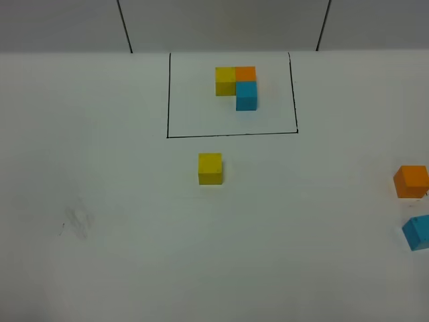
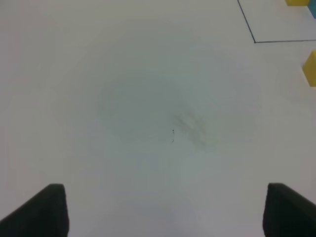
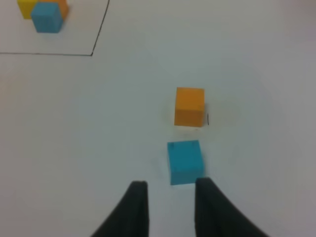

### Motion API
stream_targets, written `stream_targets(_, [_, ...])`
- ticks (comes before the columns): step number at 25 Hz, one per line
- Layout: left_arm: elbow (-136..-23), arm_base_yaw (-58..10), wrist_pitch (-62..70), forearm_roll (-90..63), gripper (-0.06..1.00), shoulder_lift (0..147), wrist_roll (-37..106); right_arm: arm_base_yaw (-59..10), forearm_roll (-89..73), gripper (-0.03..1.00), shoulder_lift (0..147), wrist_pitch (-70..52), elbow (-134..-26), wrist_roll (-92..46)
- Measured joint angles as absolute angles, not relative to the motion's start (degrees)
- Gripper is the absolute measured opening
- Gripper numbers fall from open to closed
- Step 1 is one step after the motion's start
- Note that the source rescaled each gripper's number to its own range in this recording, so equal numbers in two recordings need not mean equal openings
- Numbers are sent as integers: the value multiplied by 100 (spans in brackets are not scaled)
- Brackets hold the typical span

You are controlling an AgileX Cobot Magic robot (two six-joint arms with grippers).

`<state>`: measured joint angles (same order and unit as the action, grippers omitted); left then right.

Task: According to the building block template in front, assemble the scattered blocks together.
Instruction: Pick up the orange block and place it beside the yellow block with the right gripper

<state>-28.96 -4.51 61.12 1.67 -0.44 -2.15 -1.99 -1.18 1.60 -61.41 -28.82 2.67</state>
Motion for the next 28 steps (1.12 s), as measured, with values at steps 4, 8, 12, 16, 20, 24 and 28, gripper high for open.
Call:
stream_targets(4, [-2896,-451,6118,167,68,-44,-215,-199,-135,18,1486,-5979,-2941,656])
stream_targets(8, [-2896,-451,6118,171,68,-44,-215,-199,-81,55,3229,-5435,-3374,581])
stream_targets(12, [-2896,-451,6118,171,68,-44,-215,-199,196,92,4916,-5062,-4108,481])
stream_targets(16, [-2896,-451,6118,173,68,-44,-215,-199,363,99,6472,-4865,-4880,487])
stream_targets(20, [-2896,-451,6118,178,68,-44,-215,-199,410,99,7717,-4814,-5514,498])
stream_targets(24, [-2896,-451,6118,178,68,-44,-215,-199,698,96,8588,-4670,-5840,498])
stream_targets(28, [-2896,-451,6118,178,68,-44,-215,-65,811,90,9215,-4468,-5893,484])
